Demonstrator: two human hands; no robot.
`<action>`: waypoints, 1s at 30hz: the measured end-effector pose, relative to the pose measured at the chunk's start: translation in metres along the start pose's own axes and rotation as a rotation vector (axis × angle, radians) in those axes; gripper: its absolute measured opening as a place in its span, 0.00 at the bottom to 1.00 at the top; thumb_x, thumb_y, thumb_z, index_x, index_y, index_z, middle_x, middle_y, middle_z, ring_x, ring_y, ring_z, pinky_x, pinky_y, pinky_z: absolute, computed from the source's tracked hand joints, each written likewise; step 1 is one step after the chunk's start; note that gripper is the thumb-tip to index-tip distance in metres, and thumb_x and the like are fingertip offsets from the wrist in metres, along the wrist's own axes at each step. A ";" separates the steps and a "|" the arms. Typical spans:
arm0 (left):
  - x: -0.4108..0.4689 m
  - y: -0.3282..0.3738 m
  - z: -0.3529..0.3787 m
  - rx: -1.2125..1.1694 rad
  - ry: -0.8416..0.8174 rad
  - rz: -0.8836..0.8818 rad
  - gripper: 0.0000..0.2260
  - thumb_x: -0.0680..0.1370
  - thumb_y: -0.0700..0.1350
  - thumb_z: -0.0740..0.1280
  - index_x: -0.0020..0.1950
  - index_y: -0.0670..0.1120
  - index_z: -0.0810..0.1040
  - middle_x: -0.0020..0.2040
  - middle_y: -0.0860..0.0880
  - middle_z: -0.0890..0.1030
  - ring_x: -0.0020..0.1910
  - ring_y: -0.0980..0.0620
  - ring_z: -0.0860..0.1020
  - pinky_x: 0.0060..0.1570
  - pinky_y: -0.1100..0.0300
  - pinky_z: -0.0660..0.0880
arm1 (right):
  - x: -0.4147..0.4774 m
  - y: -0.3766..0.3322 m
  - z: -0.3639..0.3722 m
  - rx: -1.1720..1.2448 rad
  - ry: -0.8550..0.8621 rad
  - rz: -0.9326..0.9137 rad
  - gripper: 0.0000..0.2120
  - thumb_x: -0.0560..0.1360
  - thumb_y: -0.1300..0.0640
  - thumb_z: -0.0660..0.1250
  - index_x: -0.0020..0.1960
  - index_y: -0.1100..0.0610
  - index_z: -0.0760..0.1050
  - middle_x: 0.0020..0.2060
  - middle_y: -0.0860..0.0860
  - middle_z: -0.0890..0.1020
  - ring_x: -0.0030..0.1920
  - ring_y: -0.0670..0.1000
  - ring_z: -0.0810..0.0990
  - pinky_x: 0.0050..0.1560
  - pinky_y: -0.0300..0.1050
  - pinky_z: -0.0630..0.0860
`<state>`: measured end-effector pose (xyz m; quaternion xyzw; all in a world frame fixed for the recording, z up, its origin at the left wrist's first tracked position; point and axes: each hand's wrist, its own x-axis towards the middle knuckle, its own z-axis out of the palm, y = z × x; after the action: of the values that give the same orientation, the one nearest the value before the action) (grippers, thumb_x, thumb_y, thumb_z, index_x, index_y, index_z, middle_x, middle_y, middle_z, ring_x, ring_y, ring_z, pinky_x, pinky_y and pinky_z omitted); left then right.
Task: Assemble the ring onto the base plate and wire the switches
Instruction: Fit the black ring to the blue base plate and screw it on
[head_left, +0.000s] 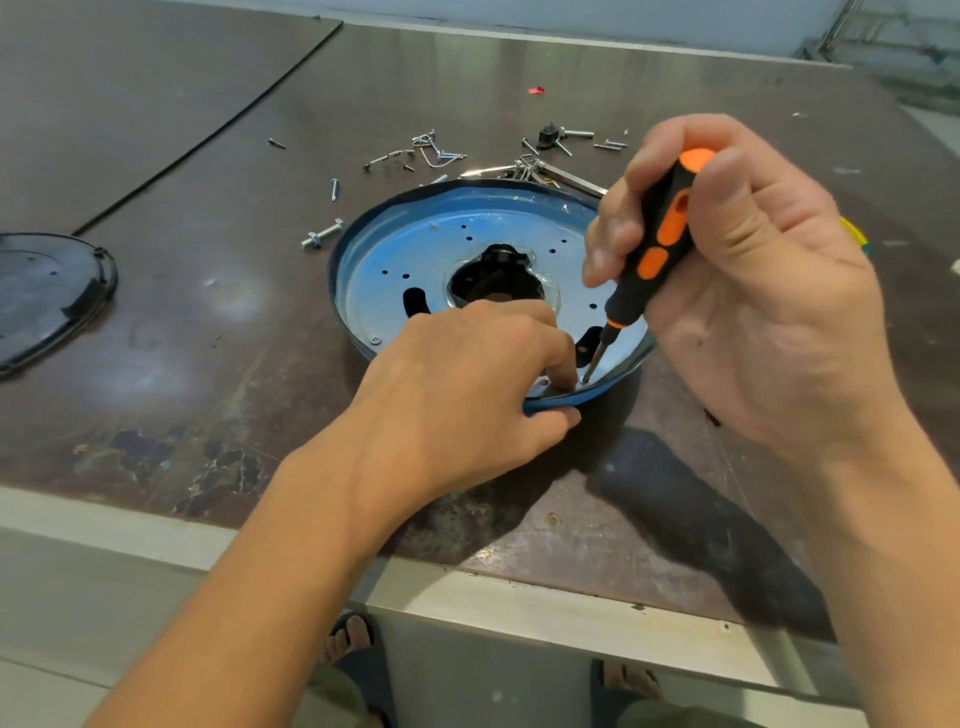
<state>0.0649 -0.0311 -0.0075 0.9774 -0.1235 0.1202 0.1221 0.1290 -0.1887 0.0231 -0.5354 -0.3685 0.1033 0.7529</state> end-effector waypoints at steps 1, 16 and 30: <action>0.000 0.000 0.000 0.001 0.001 0.001 0.10 0.75 0.62 0.67 0.52 0.60 0.80 0.49 0.61 0.75 0.45 0.60 0.73 0.32 0.65 0.67 | 0.000 -0.001 -0.001 0.017 -0.029 0.016 0.14 0.84 0.59 0.49 0.54 0.61 0.72 0.39 0.55 0.74 0.41 0.55 0.71 0.46 0.51 0.68; 0.000 0.001 0.000 -0.003 -0.003 -0.005 0.10 0.75 0.62 0.67 0.51 0.60 0.80 0.48 0.60 0.75 0.46 0.57 0.76 0.36 0.58 0.75 | -0.002 0.008 0.025 -0.135 0.288 -0.081 0.08 0.84 0.57 0.56 0.49 0.57 0.71 0.37 0.55 0.70 0.36 0.52 0.67 0.37 0.45 0.67; -0.002 0.000 0.000 -0.014 0.026 0.005 0.10 0.75 0.61 0.68 0.52 0.59 0.81 0.49 0.60 0.76 0.45 0.57 0.76 0.32 0.64 0.67 | 0.000 -0.004 0.002 0.054 0.118 0.059 0.14 0.84 0.56 0.53 0.53 0.60 0.75 0.45 0.56 0.77 0.45 0.54 0.75 0.50 0.50 0.73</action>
<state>0.0633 -0.0311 -0.0080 0.9746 -0.1252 0.1323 0.1304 0.1265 -0.1895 0.0270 -0.5306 -0.3044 0.1037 0.7842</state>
